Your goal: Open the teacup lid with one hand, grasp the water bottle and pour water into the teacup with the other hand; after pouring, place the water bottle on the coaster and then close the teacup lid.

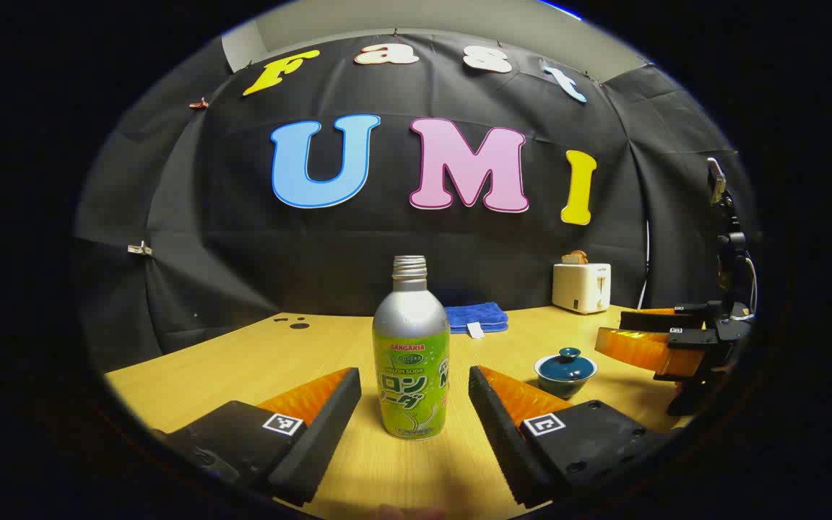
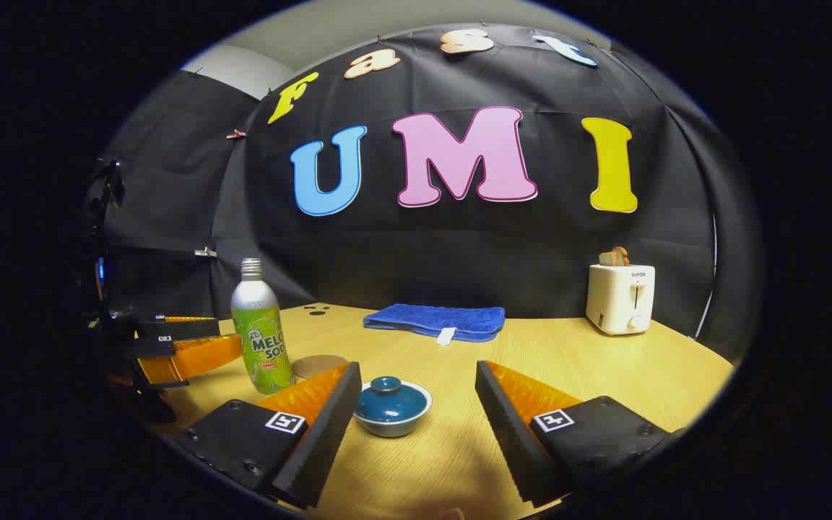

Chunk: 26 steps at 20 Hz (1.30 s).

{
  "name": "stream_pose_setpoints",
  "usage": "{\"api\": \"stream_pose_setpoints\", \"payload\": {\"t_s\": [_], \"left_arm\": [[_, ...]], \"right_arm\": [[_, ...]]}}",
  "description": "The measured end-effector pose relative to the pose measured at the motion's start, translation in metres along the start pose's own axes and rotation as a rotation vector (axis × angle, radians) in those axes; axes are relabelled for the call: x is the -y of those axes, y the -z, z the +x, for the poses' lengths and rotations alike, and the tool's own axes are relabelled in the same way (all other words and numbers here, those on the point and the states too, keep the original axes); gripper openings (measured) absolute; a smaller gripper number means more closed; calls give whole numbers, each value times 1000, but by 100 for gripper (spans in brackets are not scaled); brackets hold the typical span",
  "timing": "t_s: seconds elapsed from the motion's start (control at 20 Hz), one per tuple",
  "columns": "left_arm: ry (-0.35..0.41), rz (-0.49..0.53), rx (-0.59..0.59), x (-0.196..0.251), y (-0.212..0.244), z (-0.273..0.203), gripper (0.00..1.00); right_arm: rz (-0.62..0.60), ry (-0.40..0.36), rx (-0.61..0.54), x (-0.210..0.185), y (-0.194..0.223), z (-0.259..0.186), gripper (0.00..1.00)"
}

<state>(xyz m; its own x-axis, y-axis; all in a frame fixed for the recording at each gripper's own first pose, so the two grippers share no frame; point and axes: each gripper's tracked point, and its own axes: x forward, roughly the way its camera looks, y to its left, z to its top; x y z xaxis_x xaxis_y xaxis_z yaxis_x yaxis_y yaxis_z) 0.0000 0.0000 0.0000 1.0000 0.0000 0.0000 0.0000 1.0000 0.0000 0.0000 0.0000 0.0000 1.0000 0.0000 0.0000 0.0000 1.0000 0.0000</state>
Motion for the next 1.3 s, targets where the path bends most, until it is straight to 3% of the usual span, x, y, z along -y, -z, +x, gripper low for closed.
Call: {"api": "stream_pose_setpoints", "payload": {"t_s": [1.1, 1.3], "left_arm": [[1, 1, -1, 0, 0, 0, 95], [1, 0, -1, 0, 0, 0, 95]], "right_arm": [[2, 1, -2, 1, 0, 1, 98], [1, -60, -9, -17, 4, 8, 98]]}}
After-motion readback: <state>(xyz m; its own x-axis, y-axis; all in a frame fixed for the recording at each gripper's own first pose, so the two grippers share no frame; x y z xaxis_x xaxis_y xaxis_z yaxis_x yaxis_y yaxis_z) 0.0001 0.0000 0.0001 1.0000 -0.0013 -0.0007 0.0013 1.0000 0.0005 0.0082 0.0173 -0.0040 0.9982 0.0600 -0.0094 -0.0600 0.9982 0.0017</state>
